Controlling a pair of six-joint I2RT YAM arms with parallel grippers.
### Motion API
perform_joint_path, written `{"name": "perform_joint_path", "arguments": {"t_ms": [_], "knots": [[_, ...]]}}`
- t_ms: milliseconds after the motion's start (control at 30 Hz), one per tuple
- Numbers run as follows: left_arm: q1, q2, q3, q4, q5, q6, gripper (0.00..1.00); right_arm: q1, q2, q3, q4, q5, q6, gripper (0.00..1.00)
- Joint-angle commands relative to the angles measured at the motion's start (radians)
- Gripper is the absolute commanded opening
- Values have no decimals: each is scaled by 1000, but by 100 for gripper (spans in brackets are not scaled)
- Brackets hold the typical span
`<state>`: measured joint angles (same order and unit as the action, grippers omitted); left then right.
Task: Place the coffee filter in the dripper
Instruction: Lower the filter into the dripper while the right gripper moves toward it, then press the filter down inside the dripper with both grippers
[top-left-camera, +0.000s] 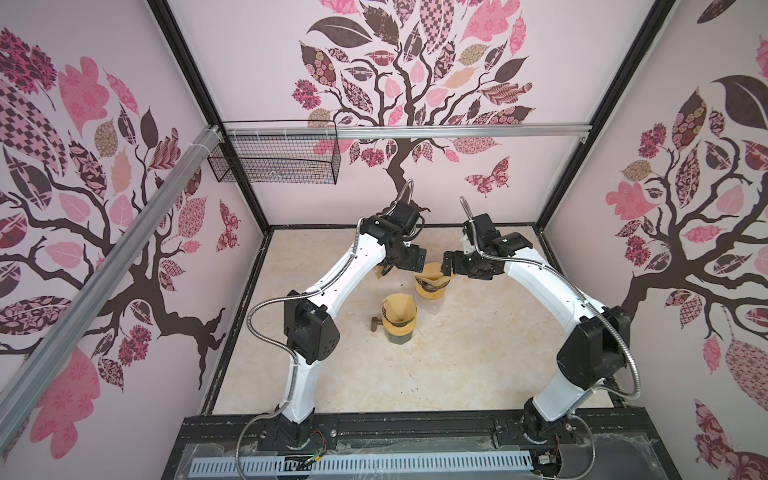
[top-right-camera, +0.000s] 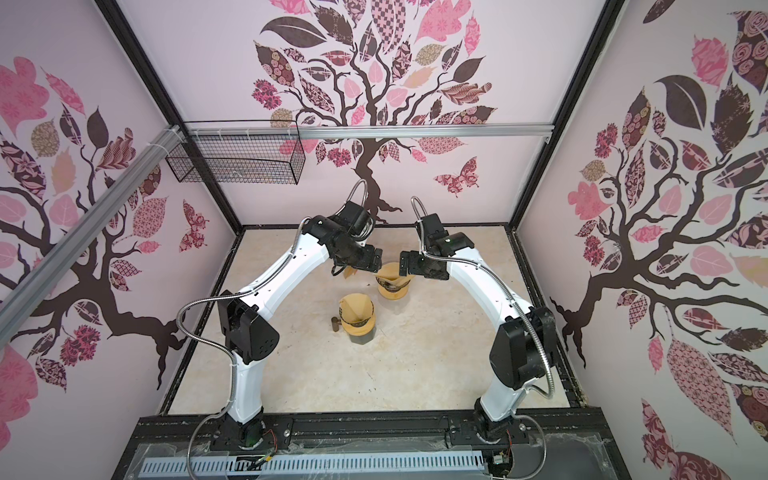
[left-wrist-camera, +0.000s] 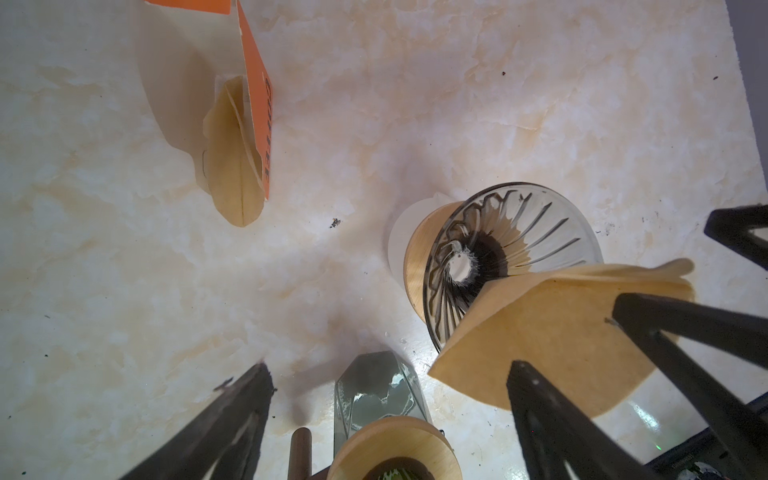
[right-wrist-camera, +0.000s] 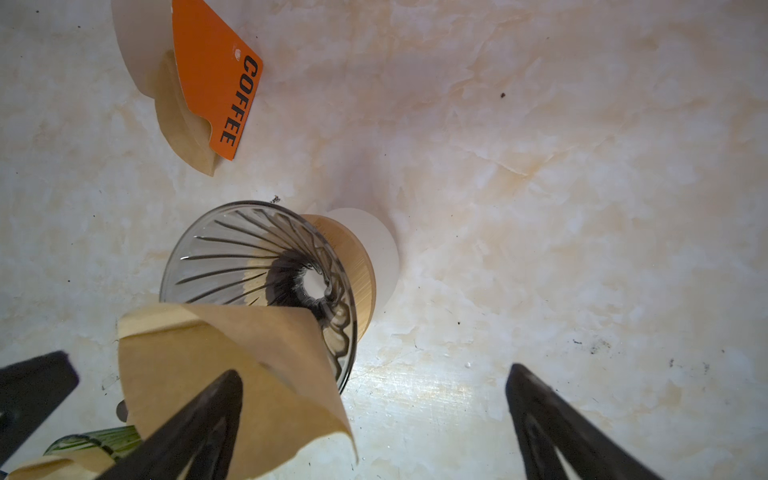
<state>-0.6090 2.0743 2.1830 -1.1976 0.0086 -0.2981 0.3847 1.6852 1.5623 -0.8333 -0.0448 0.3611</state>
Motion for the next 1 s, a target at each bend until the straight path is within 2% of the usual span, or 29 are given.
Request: {"name": "perform_joint_path", "arguments": {"t_ms": [0, 967], "knots": [[-9, 24, 47, -20, -9, 11, 91, -1, 18, 42, -23, 32, -31, 100], [-21, 123, 58, -26, -24, 5, 89, 2, 80, -46, 26, -10, -31, 100]]}}
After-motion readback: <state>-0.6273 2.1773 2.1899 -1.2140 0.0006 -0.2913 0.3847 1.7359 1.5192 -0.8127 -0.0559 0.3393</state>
